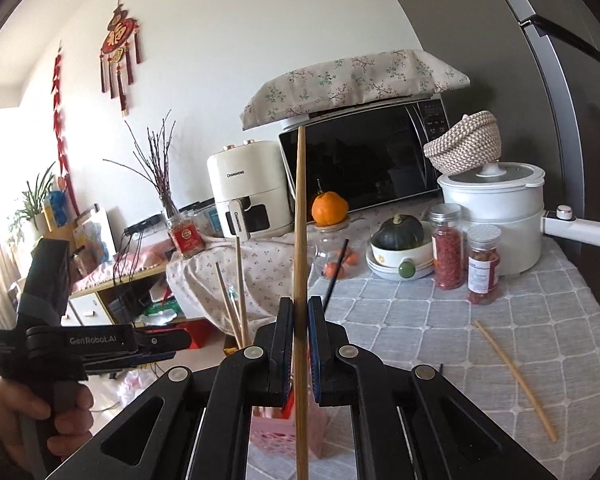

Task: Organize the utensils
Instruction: 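Carry both wooden chopsticks to the pink basket and open the left gripper inside, then open the right gripper to drop its wooden chopstick into the basket, then grasp the black chopstick with the left gripper while the right gripper grasps the last wooden one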

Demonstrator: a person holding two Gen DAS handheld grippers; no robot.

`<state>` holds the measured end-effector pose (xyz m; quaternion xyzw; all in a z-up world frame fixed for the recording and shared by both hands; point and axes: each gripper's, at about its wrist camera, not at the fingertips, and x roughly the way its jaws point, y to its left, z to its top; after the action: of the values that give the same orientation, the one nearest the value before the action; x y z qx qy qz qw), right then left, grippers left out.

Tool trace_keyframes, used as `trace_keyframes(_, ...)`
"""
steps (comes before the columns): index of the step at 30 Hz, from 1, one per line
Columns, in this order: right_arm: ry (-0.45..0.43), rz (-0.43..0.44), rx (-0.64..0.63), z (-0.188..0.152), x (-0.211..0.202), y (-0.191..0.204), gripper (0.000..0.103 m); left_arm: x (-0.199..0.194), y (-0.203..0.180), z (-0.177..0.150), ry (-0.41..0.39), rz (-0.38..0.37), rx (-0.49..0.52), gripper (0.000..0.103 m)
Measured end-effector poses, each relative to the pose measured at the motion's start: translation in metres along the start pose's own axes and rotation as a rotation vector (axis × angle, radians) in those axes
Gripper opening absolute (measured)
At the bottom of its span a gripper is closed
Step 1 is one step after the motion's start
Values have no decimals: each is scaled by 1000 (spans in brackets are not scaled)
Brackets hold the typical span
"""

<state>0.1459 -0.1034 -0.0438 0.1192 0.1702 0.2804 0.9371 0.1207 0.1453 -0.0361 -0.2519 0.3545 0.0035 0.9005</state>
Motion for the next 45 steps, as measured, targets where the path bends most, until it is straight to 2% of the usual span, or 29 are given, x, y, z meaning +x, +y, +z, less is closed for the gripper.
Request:
trace_keyframes(4, -56, 6, 63, 3, 22, 16, 7, 2, 10, 3, 20, -19, -39, 44)
trace_keyframes(11, -116, -93, 17, 0, 54, 37, 8, 12, 20, 1, 66, -32, -72, 44)
trace_keyframes(17, -128, -145, 90, -8, 59, 19, 8, 12, 21, 1, 71, -47, -84, 44)
trace_keyframes(24, -125, -136, 95, -3, 59, 19, 8, 18, 19, -1, 84, -43, -83, 44)
trace_keyframes(31, -69, -126, 100, -13, 65, 16, 8, 20, 17, -4, 97, -39, -71, 44)
trace_keyframes(35, 91, -107, 37, -16, 78, 22, 9, 21, 17, -4, 108, -45, -69, 44)
trace_keyframes(37, 125, -97, 27, -13, 72, 21, 15, 22, 16, -4, 119, -49, -63, 44)
trace_keyframes(40, 125, -96, 12, 0, 55, 16, 25, 23, 12, -6, 124, -34, -41, 44)
trace_keyframes(41, 135, -91, 4, 4, 50, 13, 32, 23, 10, -8, 133, -29, -32, 44)
trace_keyframes(42, 152, -86, -7, 8, 44, 10, 43, 22, 8, -9, 144, -31, -29, 44)
trace_keyframes(45, 212, -104, -76, 19, 25, 0, 59, 15, -6, -13, 160, -61, 7, 44)
